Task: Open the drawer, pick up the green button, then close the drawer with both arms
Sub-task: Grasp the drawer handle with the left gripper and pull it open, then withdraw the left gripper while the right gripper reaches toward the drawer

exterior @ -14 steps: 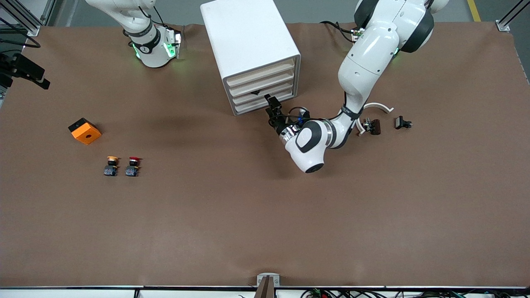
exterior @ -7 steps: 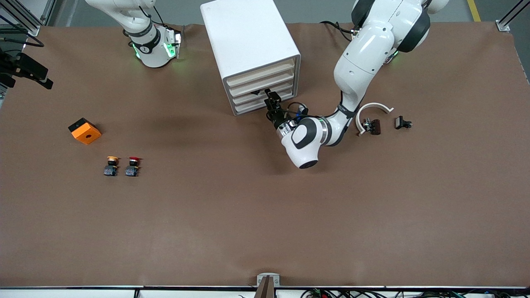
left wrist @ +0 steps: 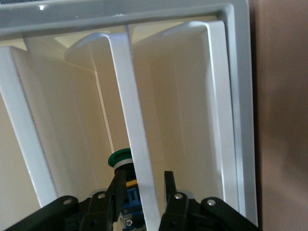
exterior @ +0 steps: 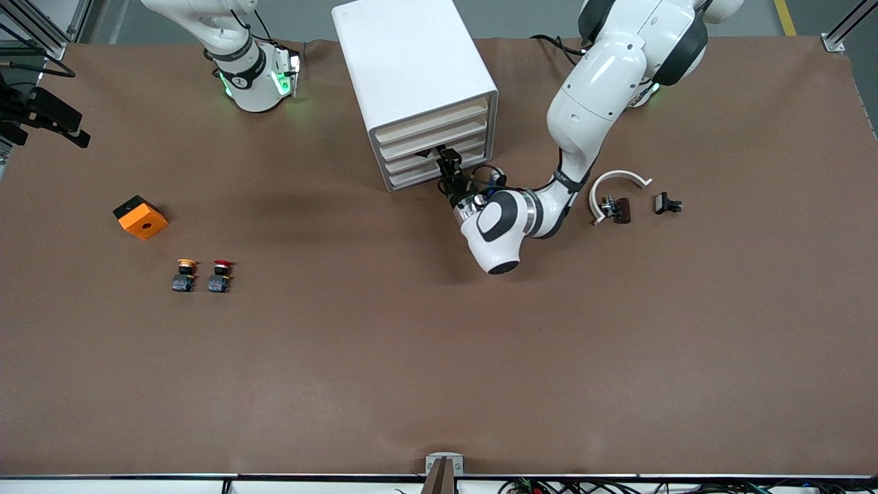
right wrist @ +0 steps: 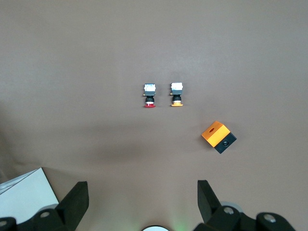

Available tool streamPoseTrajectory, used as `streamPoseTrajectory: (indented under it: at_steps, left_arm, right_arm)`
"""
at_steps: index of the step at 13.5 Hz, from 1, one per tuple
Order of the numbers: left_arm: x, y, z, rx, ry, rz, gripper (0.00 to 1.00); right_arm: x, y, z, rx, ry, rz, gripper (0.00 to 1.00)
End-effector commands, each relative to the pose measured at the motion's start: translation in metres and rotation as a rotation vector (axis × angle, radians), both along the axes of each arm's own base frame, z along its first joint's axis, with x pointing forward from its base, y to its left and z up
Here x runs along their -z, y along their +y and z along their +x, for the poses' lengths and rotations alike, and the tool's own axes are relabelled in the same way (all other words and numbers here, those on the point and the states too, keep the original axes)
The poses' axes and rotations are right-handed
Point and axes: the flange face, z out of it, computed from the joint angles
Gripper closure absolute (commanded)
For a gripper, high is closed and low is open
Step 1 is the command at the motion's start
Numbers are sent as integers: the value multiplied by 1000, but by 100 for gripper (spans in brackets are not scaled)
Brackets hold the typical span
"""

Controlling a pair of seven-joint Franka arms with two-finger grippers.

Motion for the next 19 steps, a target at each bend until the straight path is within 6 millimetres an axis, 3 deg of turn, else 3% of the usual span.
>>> streamPoseTrajectory:
  at_steps: [1, 3, 6, 13, 19]
  left_arm:
    - [9, 7, 2, 3, 4, 21, 68]
    - [12, 10, 5, -11, 14, 45, 89]
    - [16, 8, 4, -24, 23, 96, 100]
    - [5, 31, 46, -110, 8, 179, 100]
    - [-13, 55, 93, -184, -63, 188, 99]
  right_arm:
    - [-7, 0, -5, 7, -12, -3, 0]
    - [-7, -2, -5, 10, -11, -2, 0]
    - [-7, -3, -5, 11, -12, -2, 0]
    - [-14, -2, -3, 9, -21, -5, 0]
    - [28, 11, 29, -32, 43, -9, 0]
